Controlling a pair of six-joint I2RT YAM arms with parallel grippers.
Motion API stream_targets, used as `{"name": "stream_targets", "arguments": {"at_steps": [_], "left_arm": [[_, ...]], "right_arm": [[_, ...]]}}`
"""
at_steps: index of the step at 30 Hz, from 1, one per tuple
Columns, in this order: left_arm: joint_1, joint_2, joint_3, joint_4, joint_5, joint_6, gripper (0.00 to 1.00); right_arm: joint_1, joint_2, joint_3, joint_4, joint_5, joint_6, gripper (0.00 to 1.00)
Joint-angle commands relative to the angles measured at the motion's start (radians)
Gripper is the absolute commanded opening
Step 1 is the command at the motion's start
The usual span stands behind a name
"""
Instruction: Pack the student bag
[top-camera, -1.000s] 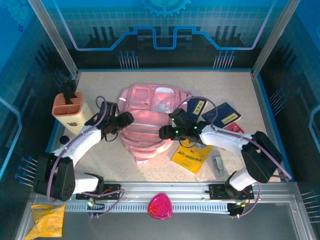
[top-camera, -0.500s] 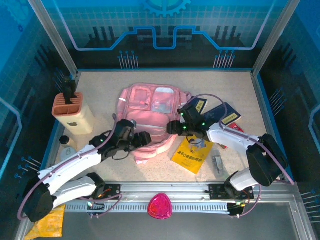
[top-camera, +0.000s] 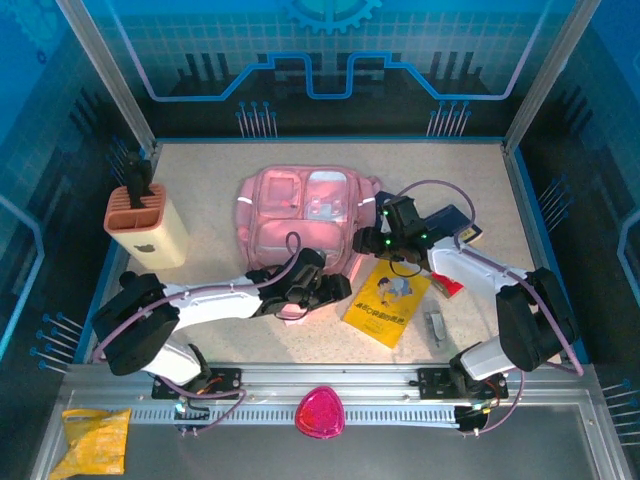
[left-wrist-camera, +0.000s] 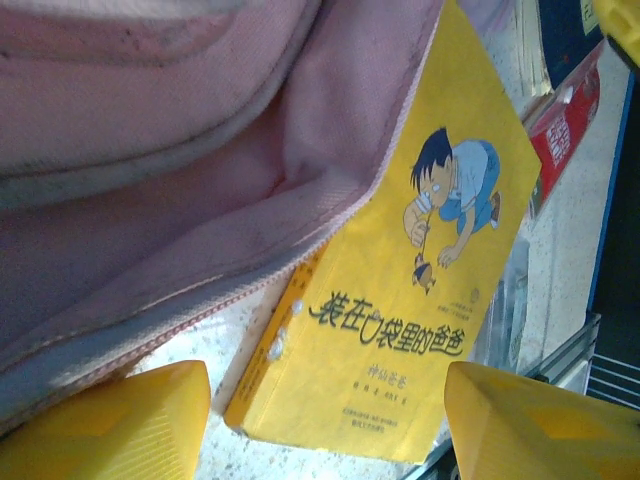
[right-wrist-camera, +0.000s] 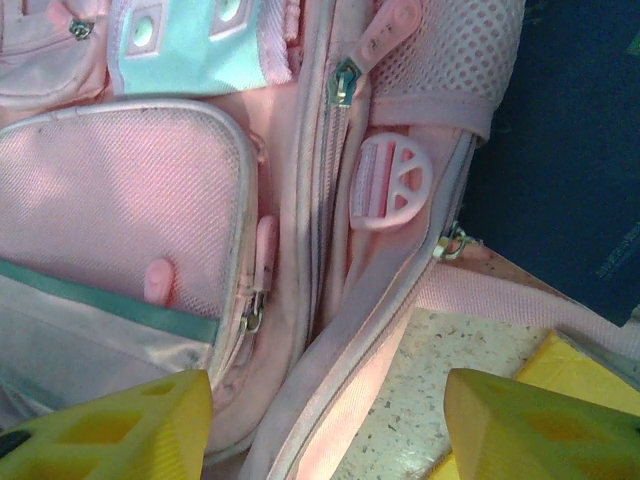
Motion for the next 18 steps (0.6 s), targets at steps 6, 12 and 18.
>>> {"name": "stream_targets", "arguments": {"at_steps": [6, 12, 18], "left_arm": [[0.203, -0.051, -0.042, -0.275, -0.15, 0.209, 0.64], [0.37, -0.123, -0.045, -0.409, -0.198, 0.378, 0.66], [0.399, -0.229, -0.006, -0.461, -0.143, 0.409, 0.68]], "right_arm": [[-0.038, 0.01, 0.053, -0.042, -0.047, -0.02, 0.67], [-0.035, 0.064, 0.086, -0.034, -0.073, 0.031, 0.67], [-0.021, 0.152, 0.151, -0.001, -0.079, 0.1, 0.67]]}}
